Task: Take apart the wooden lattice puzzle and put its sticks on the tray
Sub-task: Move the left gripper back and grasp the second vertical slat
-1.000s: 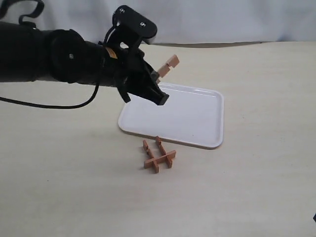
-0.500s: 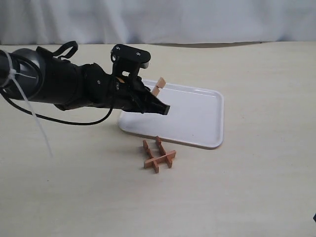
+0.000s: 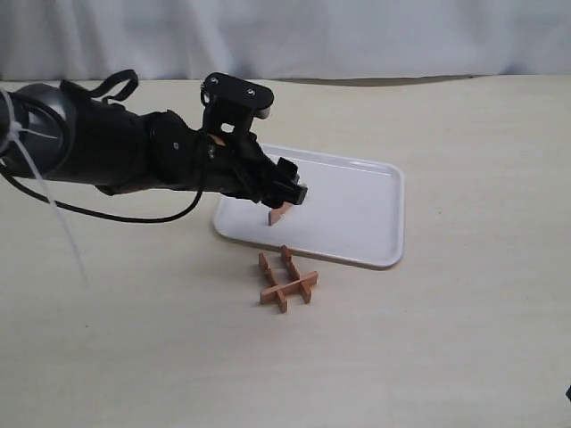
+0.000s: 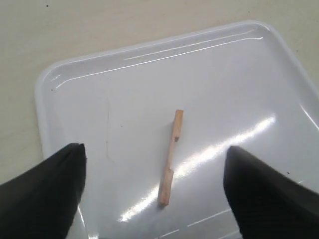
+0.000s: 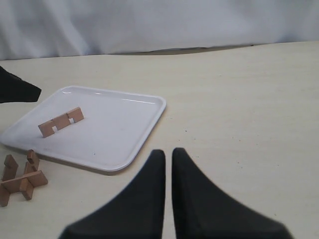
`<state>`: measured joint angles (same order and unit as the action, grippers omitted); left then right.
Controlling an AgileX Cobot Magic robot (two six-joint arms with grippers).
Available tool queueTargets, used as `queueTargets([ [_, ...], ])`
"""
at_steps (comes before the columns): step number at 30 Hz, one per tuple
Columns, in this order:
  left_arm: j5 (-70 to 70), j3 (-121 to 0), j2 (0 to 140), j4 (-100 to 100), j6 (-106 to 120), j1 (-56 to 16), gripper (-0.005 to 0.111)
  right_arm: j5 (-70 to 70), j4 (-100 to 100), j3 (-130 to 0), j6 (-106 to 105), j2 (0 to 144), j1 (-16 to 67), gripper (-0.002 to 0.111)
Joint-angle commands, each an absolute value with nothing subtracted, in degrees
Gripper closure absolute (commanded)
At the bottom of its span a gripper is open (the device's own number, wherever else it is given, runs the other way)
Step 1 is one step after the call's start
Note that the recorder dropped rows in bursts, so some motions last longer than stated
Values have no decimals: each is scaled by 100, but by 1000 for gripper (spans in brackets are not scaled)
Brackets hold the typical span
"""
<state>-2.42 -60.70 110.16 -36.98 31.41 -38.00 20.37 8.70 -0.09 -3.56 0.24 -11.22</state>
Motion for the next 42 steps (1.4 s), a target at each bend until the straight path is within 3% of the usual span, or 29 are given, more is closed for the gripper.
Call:
queueTargets([
  [1,490,-6078,10508,-3080,3143,-3796,34,1965,879,0,-371,0,-1148,104],
  [8,2957,-6078,9953,-2485,3143,-3796,34,1965,879,0,-371,0,-1148,104],
  [13,3697,-6065,10110,-2415,3143,-3966,34,1965,879,0,-371,0,-1148,104],
  [20,3535,-6065,10727,-1719,3110,-4607,34,1965,879,0,-371,0,-1148,104],
  [30,2839,-6065,11156,-1239,3101,-4607,34,1965,879,0,-371,0,-1148,104],
  [37,2724,-6065,11156,-1114,3172,-4607,57,1965,879,0,-371,0,-1148,104],
  [42,2733,-6065,11156,-1089,3270,-4607,57,1965,879,0,-371,0,-1148,104],
])
